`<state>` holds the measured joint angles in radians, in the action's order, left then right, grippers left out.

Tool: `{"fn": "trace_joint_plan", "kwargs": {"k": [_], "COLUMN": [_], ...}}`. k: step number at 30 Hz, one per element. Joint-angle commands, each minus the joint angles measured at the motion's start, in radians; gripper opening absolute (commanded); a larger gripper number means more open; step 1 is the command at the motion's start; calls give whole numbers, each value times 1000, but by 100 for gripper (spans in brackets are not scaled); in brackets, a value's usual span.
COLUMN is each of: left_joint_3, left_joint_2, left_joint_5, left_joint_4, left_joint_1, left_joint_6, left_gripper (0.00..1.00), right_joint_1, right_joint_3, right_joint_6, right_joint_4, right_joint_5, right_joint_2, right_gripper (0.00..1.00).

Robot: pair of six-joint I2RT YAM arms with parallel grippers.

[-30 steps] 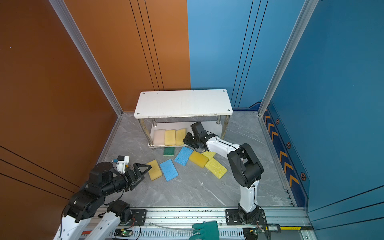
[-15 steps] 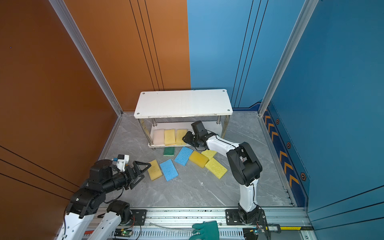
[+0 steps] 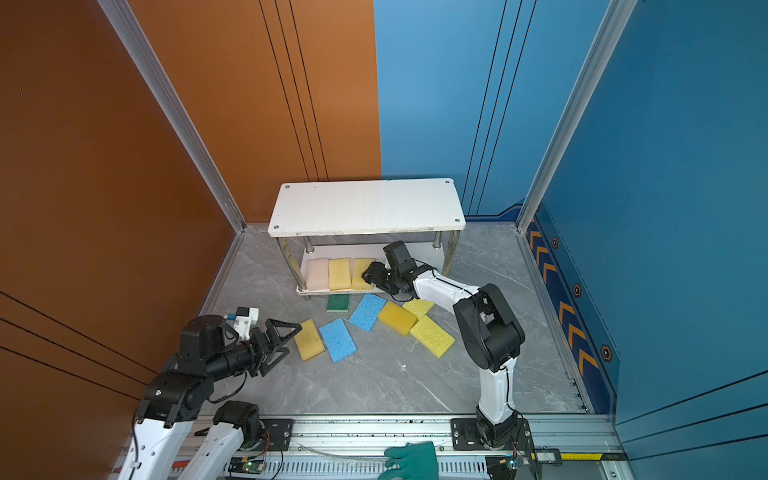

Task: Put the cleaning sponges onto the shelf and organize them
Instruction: 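Open the right gripper to release the yellow sponge on the shelf, then withdraw the right gripper from the shelf toward the yellow sponges nearer the robot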

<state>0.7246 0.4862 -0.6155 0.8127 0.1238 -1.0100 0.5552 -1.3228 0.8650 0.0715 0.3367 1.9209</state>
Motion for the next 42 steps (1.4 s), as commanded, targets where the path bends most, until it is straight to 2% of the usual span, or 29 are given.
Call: {"fn": "trace_joint_plan", "kwargs": {"k": [1,13,20,24,29,35,42], "left_joint_3": [-3,-67,-116,-135,-154,-187,-211], "left_joint_2": [-11,-18,-38,-44,-50,-81,-123], "left_joint_5": [-28,-27,-18,-20,-23,2,69], "left_joint_4": [11,12,29,29,32,32,32], "left_joint_1": [-10,-18,-19,-16,-5,40,145], "left_joint_6": [14,-22,-36,-42,-42,-68,-116], "left_gripper": [98,98,98,98,98,98,98], "right_joint_1": [-9,27,73,86,85,26,-50], "right_joint_3": [-13,145,253,298,303,346,380], "right_joint_6": [-41,-69,-101,-125,-183,-229,-280], "right_joint_4": [83,151,252,339,534,686,766], "right_joint_5": [-20,-69,-96,-101,-155,-169,-131], "right_joint_2": [-53,-291,-454,-538,-617,-730,-761], "right_gripper": [68,70,71,71,72,73,74]}}
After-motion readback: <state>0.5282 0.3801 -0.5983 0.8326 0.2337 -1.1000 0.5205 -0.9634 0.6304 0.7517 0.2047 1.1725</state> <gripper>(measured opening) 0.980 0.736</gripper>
